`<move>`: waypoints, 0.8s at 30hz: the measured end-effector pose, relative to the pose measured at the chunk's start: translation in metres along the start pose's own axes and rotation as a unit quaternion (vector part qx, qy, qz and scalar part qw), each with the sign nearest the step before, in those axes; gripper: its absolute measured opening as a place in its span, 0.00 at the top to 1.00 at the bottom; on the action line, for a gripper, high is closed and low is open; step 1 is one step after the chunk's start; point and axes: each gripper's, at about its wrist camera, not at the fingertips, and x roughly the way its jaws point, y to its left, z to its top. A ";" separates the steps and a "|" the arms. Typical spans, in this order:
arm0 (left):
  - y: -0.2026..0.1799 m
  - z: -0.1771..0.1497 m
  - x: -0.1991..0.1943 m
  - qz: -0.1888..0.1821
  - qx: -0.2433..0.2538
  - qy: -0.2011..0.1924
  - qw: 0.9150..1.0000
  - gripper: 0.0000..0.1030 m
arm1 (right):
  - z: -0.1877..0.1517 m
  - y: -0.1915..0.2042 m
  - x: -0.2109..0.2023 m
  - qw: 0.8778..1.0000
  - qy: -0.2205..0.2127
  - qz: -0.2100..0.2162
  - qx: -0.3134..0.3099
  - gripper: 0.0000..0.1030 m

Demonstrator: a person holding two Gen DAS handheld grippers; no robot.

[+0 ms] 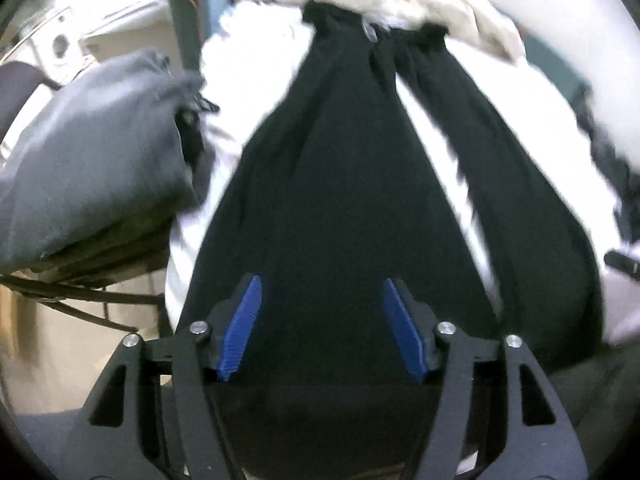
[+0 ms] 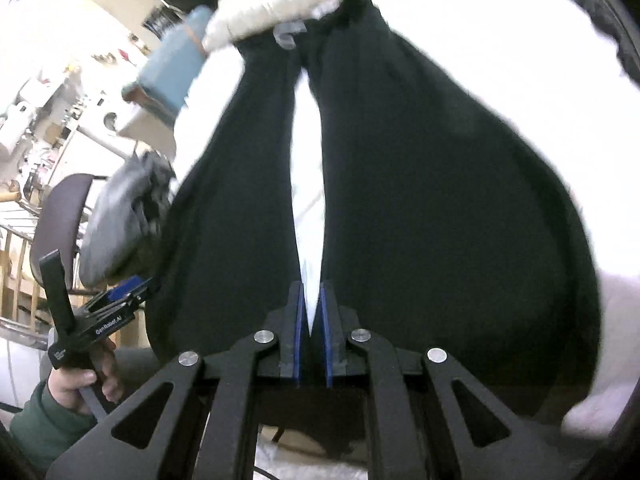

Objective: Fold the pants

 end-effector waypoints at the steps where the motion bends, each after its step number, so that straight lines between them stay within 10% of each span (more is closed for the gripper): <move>1: 0.000 0.008 -0.006 -0.007 -0.020 -0.013 1.000 0.40 | 0.002 0.004 -0.006 1.000 -0.014 0.002 -0.009 0.90; 4: -0.007 0.025 -0.021 -0.024 -0.058 -0.040 0.997 0.39 | 0.017 0.013 -0.020 0.998 -0.046 0.011 -0.040 0.77; 8: -0.022 0.034 -0.032 -0.031 -0.069 -0.076 0.994 0.28 | 0.033 0.036 -0.027 0.994 -0.086 0.011 -0.071 0.23; 24: 0.000 0.011 -0.084 -0.008 -0.035 -0.111 0.993 0.25 | 0.038 0.048 -0.060 0.988 -0.142 0.020 -0.057 0.15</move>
